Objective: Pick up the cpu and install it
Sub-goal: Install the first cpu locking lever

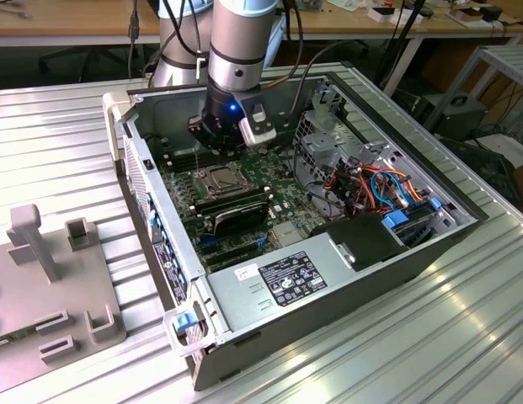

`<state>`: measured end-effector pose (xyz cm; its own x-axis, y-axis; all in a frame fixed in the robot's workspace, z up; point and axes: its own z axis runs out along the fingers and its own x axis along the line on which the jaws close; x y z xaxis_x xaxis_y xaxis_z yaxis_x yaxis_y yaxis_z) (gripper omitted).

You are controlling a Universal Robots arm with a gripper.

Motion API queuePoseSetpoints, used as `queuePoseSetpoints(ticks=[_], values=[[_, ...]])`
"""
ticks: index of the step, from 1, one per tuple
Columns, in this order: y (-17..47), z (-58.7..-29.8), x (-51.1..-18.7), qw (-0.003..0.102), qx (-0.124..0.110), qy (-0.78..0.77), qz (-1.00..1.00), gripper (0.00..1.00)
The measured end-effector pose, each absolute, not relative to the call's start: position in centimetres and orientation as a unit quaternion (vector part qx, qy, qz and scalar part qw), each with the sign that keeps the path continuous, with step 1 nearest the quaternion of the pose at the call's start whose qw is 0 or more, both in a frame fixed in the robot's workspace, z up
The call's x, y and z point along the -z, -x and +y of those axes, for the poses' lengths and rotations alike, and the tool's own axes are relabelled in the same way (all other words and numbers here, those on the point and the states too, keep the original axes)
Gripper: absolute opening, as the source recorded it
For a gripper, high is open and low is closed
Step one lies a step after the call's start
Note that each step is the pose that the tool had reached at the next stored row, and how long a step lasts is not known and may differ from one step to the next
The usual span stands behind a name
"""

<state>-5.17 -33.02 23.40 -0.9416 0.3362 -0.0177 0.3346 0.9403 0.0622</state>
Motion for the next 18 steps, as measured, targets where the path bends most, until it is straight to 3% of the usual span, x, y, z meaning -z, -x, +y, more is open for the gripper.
queuePoseSetpoints(ticks=[18], values=[[5.16, -33.02, -23.01, 0.006, -0.024, 0.045, 0.999, 0.11]])
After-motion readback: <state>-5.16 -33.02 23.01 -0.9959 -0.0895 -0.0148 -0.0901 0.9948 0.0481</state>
